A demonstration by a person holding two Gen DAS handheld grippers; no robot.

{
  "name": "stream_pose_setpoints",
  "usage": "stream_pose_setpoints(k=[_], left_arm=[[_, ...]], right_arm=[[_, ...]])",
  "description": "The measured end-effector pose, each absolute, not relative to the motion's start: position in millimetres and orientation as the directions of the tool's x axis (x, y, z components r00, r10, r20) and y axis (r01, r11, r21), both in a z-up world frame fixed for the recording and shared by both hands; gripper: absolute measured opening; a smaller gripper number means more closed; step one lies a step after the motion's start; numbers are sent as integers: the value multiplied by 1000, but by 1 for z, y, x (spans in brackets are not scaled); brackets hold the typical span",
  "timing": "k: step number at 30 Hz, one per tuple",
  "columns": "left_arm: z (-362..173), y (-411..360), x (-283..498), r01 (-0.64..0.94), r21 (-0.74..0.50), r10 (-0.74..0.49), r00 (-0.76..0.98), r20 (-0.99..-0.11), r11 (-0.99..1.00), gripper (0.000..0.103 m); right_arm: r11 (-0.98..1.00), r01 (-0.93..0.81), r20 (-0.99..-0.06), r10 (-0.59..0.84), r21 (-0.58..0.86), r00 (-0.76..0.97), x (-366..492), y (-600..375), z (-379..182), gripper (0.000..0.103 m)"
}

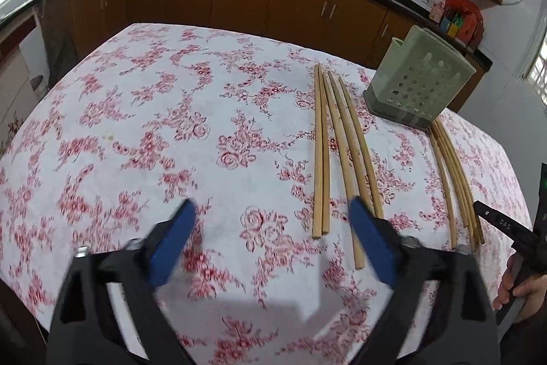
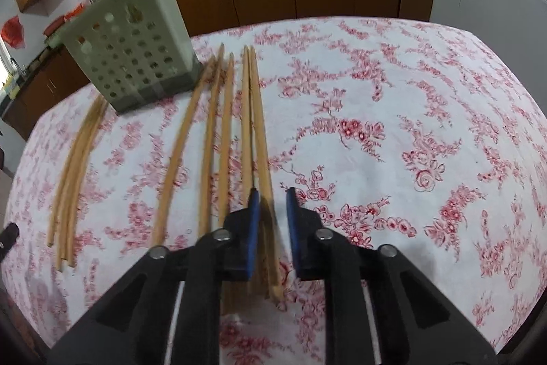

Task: Organize utensils
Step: 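Grasp a wooden chopstick with the left tool while the right tool grasps another chopstick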

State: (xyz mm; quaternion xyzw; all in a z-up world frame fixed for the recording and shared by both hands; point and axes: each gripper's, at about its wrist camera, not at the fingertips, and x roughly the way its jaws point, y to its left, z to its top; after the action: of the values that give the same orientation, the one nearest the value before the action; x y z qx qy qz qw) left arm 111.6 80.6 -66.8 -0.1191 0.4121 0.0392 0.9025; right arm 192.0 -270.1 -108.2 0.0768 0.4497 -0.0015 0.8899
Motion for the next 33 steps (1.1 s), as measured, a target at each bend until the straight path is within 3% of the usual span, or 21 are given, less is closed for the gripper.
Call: stream_pose_setpoints(k=[7,14,23,28,31,33], left_arm=[[-75,76,137,-75,-173,-89,623,-777,982,57],[-85,61,165,21,-156,-140,568,-811,987,30],[-92,58,189,23,-19,-29,559,-828,1000,26],[-93,48,195,52,-12,-39,558,-829,999,25],[-95,50,200,36,16,-8,572,-820,999,10],[-95,65,208,-9,-17,-9,572,-820,1000,8]], right_arm=[[971,205,-792,-27,124,610,196,-296,-111,8],[977,190,-788,-44,93,613,197,-295,-111,8],[978,186,-788,-43,91,614,196,-295,-111,8],[982,164,-788,-29,91,615,198,-290,-111,12],[986,147,-787,-31,76,616,205,-286,-110,11],[984,160,-785,-37,80,618,209,-291,-111,8]])
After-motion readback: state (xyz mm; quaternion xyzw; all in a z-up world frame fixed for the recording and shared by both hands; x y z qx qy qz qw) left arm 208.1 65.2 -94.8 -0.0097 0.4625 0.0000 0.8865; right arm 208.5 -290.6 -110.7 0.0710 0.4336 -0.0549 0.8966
